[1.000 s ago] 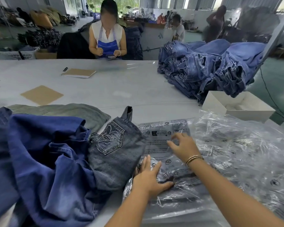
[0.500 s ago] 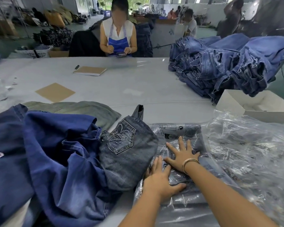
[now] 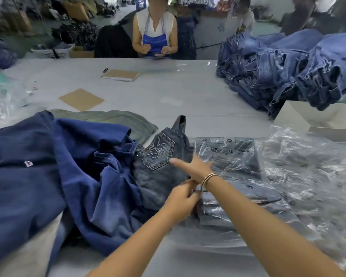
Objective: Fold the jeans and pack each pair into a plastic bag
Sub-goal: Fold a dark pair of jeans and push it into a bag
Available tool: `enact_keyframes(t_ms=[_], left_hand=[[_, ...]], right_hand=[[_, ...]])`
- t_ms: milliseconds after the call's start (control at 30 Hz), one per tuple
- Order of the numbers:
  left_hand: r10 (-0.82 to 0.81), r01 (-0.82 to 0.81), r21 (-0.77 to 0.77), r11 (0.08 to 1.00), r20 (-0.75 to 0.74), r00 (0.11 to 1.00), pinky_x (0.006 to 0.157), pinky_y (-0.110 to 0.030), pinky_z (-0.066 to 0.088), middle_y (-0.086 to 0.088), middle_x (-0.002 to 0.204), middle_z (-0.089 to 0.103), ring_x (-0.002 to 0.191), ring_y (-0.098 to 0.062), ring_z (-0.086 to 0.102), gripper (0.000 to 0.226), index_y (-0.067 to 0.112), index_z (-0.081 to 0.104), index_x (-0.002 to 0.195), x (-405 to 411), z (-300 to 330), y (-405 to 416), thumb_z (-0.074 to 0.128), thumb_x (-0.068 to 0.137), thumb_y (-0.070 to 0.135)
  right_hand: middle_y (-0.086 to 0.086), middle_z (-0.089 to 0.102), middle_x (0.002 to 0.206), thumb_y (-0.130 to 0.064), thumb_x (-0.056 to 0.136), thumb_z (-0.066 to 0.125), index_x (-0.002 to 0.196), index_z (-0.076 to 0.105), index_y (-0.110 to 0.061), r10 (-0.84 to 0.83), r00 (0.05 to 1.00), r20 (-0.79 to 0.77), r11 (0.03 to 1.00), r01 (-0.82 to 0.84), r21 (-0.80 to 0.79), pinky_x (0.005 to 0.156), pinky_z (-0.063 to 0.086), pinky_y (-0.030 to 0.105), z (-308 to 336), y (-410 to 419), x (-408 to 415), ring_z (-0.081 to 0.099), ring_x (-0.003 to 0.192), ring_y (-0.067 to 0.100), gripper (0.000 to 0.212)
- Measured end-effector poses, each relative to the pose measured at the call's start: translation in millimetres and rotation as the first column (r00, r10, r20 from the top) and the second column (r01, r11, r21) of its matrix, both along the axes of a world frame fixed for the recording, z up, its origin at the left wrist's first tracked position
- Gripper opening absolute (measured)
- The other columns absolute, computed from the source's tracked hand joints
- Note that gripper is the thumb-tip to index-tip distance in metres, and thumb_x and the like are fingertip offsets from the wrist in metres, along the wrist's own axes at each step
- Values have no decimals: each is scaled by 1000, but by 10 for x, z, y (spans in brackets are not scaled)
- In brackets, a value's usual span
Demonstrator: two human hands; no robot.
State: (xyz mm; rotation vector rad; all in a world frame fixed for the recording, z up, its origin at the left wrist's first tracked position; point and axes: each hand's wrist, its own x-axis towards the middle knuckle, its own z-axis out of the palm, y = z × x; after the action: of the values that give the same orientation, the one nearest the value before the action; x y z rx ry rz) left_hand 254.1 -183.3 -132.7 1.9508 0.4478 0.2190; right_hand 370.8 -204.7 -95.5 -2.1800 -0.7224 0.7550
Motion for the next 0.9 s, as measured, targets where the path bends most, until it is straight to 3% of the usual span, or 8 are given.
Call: enact_keyframes(t_ms=[67, 200, 267, 400, 533, 667, 733, 900], left_hand=[[148, -143, -110, 983, 31, 989, 88, -31, 51, 4, 98, 72, 92, -7, 64, 23, 28, 67, 100, -367, -89, 38, 51, 94, 12], [422, -397, -251, 883, 54, 905, 85, -12, 47, 3, 121, 62, 110, -9, 58, 34, 35, 58, 107, -886, -134, 132, 59, 91, 5], [482, -450, -263, 853, 68, 874, 89, -12, 44, 3, 137, 45, 124, -11, 46, 48, 37, 46, 122, -1048, -34, 247, 71, 86, 18], [384, -362, 325, 874, -6, 923, 116, -43, 17, 7, 157, 9, 143, -14, 11, 120, 35, 11, 150, -1190, 419, 381, 60, 51, 81], [374, -504, 508, 698, 342, 862, 104, -49, 40, -13, 148, 37, 132, -29, 40, 110, 19, 20, 152, -1313, 960, 381, 77, 64, 54], [271, -410, 220, 885, 473, 839, 81, -29, 53, 9, 94, 67, 88, -11, 63, 95, 35, 11, 148, -1451, 1392, 339, 67, 73, 23], [226, -196, -113, 974, 523, 822, 84, -25, 53, 11, 96, 71, 94, -9, 66, 84, 27, 25, 149, -1511, 1490, 299, 62, 75, 8], [343, 39, -639, 768, 462, 818, 73, -28, 55, -10, 108, 71, 101, -24, 68, 66, 12, 58, 127, -1891, 1228, 239, 79, 65, 20]], right_hand=[[9, 50, 135, -50, 71, 77, 140, 38, -6, -90, 995, -53, 996, 91, 21, 97, 41, 33, -8, 74, -99, 50, 122, 28, 90], [5, 62, 76, -8, 77, 73, 90, 60, -4, -272, 913, -303, 935, 325, 141, 50, 48, 14, 105, 166, -302, 57, 66, 15, 20], [8, 66, 79, 0, 76, 71, 81, 61, -8, -226, 900, -374, 903, 338, 267, 64, 55, 22, 240, 244, -465, 63, 72, 22, 14], [-4, 69, 62, 9, 75, 68, 74, 64, -10, -81, 903, -422, 765, 327, 554, 55, 53, 19, 732, 312, -909, 65, 61, 11, 19], [-8, 67, 55, 11, 77, 65, 70, 62, -10, 17, 967, -253, 618, 189, 763, 53, 51, 16, 1309, 117, -1264, 65, 56, 4, 23], [2, 68, 72, 1, 83, 64, 85, 64, 0, 85, 992, 89, 606, -122, 786, 65, 54, 24, 1713, -214, -1599, 66, 71, 14, 3], [4, 66, 85, -16, 88, 60, 95, 61, 0, 241, 964, 110, 565, -232, 792, 75, 52, 28, 1804, -399, -1680, 63, 82, 15, 17], [4, 63, 126, -41, 94, 37, 127, 54, -24, 346, 927, 146, 591, -336, 734, 108, 37, 32, 1504, -970, -1670, 53, 124, 19, 41]])
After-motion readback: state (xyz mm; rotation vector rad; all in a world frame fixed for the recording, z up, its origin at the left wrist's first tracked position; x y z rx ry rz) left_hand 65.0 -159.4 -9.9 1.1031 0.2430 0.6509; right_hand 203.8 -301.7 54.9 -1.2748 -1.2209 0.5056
